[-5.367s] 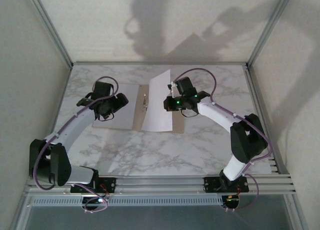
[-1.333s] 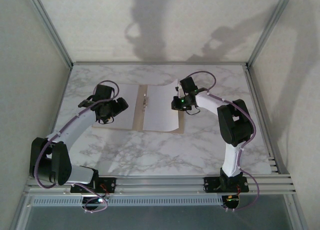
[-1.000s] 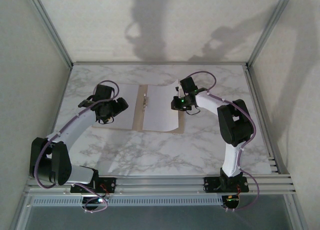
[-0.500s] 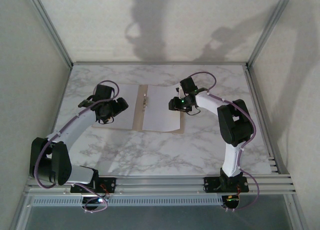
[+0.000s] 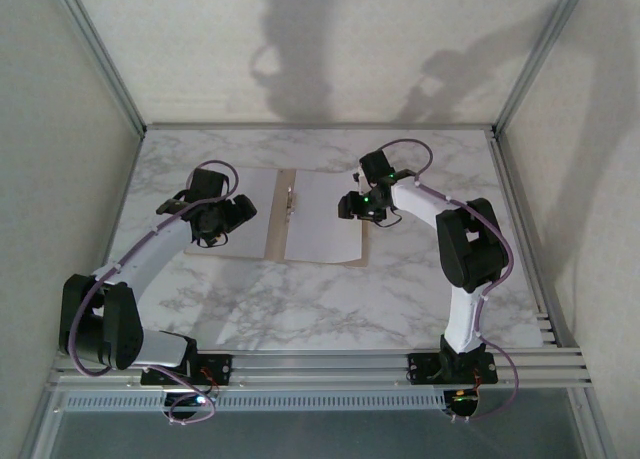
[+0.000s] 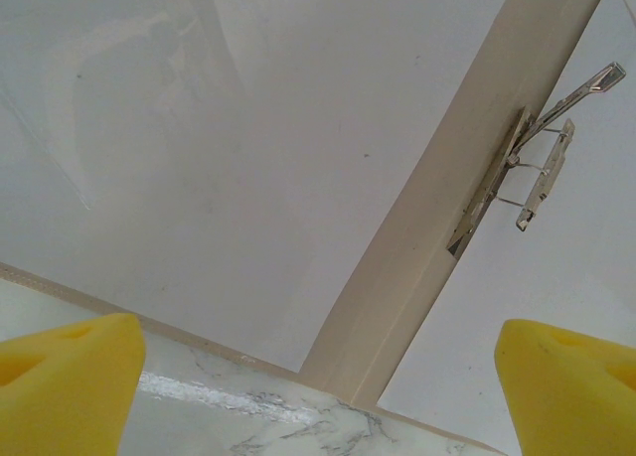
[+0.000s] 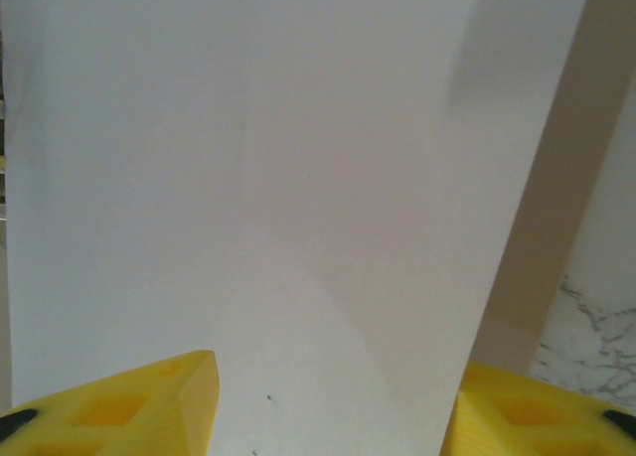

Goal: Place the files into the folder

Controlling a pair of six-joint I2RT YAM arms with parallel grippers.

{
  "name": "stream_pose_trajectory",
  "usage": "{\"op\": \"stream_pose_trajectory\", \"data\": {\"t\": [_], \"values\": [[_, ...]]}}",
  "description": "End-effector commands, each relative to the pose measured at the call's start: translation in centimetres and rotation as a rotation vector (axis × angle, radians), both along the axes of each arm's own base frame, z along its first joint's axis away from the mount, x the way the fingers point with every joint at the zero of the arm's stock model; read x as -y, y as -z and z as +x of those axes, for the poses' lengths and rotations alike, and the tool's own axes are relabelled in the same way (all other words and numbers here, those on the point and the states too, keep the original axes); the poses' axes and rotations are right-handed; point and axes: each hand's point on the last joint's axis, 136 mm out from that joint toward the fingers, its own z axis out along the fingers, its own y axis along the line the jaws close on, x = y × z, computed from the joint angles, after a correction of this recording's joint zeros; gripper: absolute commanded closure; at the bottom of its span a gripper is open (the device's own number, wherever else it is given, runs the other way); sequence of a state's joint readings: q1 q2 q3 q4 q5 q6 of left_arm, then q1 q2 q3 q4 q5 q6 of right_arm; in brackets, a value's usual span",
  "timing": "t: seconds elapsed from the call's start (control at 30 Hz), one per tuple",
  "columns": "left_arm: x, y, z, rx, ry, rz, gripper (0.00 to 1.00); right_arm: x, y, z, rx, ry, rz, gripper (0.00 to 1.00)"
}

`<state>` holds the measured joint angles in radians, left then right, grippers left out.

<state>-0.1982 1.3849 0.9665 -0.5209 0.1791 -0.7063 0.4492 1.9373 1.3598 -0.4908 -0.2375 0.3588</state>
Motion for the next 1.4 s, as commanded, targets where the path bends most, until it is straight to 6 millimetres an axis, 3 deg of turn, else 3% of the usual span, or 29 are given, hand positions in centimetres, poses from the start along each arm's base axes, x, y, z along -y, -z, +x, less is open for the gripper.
{"op": "stream_pose_trajectory", "data": {"t": [0.0, 0.3, 0.5, 0.83, 1.0, 1.17, 1.27, 1.37], "values": [[-0.5, 0.5, -0.5, -0.024, -0.006, 0.013, 0.09, 0.7, -1.6, 0.4, 0.026, 0.009, -0.022, 0.43], [-0.6, -0.3, -0.3, -0.003, -0.009, 0.012, 0.09, 1.9, -2.2, 0.2, 0.023, 0.026, -0.076, 0.42], [-0.5, -1.1, 0.3, 0.019, -0.01, 0.014, 0.09, 2.6, -3.6, 0.4, 0.048, 0.038, -0.084, 0.41], [0.1, -2.1, 1.5, 0.057, 0.01, -0.007, 0.09, 2.4, -5.3, 0.1, 0.059, 0.036, -0.009, 0.41], [1.8, -4.4, 3.9, 0.153, 0.08, -0.017, 0.09, 2.2, -6.6, -0.7, 0.091, 0.026, 0.05, 0.42], [4.1, -7.5, 7.5, 0.301, 0.183, 0.056, 0.09, 1.8, -5.8, -1.8, 0.064, 0.059, 0.116, 0.43], [5.5, -8.3, 9.9, 0.357, 0.244, 0.101, 0.1, 1.0, -4.8, -2.5, 0.021, 0.093, 0.191, 0.43], [6.8, -7.8, 12.4, 0.389, 0.306, 0.122, 0.09, 0.5, -4.5, -3.2, 0.02, 0.106, 0.222, 0.43]]}}
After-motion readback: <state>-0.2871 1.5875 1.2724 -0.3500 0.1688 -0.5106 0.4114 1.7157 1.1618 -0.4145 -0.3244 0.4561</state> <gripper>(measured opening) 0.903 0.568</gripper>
